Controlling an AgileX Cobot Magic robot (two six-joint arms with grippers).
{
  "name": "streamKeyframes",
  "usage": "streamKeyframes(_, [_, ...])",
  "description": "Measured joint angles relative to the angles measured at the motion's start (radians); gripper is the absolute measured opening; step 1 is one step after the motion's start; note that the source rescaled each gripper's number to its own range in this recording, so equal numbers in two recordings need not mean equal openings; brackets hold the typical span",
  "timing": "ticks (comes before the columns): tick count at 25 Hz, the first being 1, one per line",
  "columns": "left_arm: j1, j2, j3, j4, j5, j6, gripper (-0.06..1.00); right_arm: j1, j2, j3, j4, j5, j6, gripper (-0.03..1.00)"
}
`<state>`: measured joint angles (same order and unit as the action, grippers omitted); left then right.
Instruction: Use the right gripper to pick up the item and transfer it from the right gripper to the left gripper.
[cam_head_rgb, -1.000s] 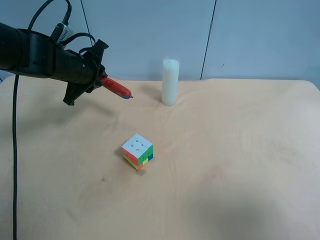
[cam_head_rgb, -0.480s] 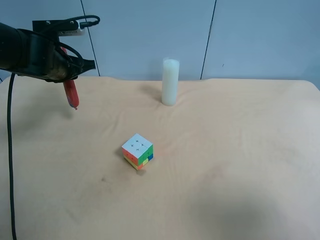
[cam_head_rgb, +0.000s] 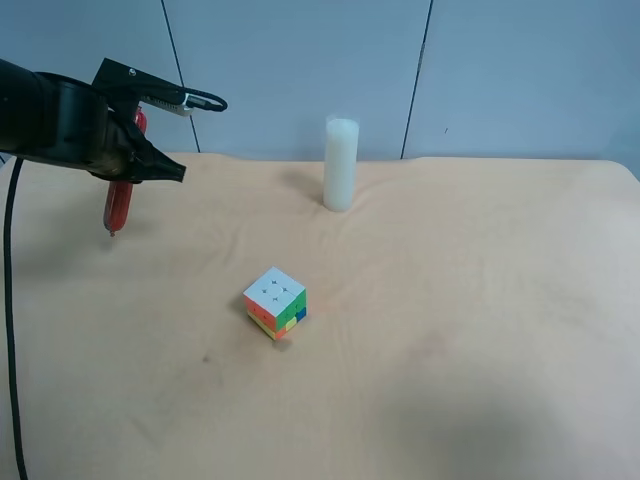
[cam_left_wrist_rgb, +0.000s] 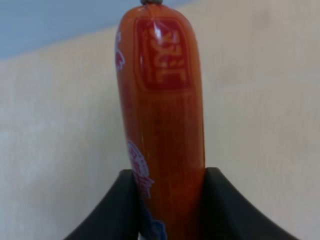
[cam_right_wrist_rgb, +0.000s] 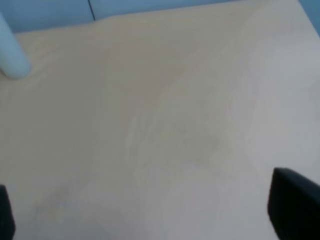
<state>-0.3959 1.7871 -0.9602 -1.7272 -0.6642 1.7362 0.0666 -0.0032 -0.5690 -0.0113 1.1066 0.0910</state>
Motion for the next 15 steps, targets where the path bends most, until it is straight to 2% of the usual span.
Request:
streamKeyframes(6, [0.0, 0.0, 0.044, -0.013, 0.042, 0.003, 0.0, 0.0, 0.0, 0.0, 0.0, 0.0, 0.0, 1.0])
streamKeyframes(12, [0.0, 0.001, 0.078, -0.016, 0.32, -0.027, 0.0, 0.0, 0.0, 0.0, 0.0, 0.0, 0.0, 1.0])
streamKeyframes(15, [0.0, 0.001, 0.078, -0.016, 0.384, -0.031, 0.0, 0.0, 0.0, 0.0, 0.0, 0.0, 0.0, 1.0])
